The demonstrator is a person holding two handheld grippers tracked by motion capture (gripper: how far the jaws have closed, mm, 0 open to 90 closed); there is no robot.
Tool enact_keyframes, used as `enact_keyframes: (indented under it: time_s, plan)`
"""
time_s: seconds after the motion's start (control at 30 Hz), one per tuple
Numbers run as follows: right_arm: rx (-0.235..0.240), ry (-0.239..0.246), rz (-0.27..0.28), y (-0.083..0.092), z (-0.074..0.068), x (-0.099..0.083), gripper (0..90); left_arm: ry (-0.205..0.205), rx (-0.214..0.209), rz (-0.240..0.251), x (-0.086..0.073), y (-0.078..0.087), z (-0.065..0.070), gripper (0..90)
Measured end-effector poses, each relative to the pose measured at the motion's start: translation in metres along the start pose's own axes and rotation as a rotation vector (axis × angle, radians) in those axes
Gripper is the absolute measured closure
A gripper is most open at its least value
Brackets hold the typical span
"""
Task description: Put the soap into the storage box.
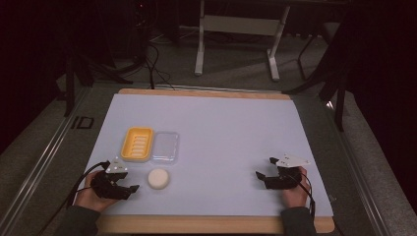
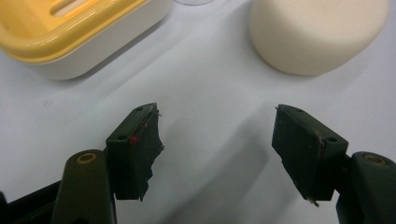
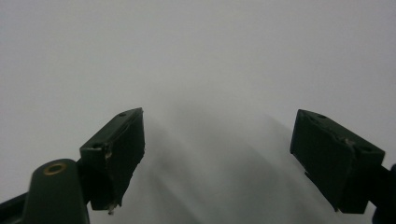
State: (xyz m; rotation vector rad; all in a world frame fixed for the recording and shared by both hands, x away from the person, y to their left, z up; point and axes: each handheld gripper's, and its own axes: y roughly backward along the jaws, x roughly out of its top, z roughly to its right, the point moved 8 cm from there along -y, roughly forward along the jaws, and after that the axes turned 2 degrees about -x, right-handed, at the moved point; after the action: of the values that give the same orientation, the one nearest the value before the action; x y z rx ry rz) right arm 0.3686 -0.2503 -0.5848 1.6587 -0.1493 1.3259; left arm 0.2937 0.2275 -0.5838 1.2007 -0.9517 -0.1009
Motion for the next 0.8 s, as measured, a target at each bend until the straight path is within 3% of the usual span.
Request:
enact_keyframes:
  time_s: [0.2,0.43,0.63,0.8]
  plan:
    - [-0.011,0.017,0.001,0.000,-0.001,0.000,17.5,-0.002,-0.038,0.038,0.006,0.001,0.002,33.1]
    - [-0.005,0.000,0.020,0.002,0.000,0.001,17.4,-0.070,-0.037,-0.033,0.010,0.006,0.000,33.3]
    - [-0.002,0.001,0.026,0.003,0.000,0.001,17.4,-0.118,-0.083,-0.037,0.016,0.009,0.003,31.6]
    - [0.001,0.002,0.034,0.003,0.000,0.001,17.5,-0.157,-0.101,-0.070,0.019,0.007,0.007,28.2]
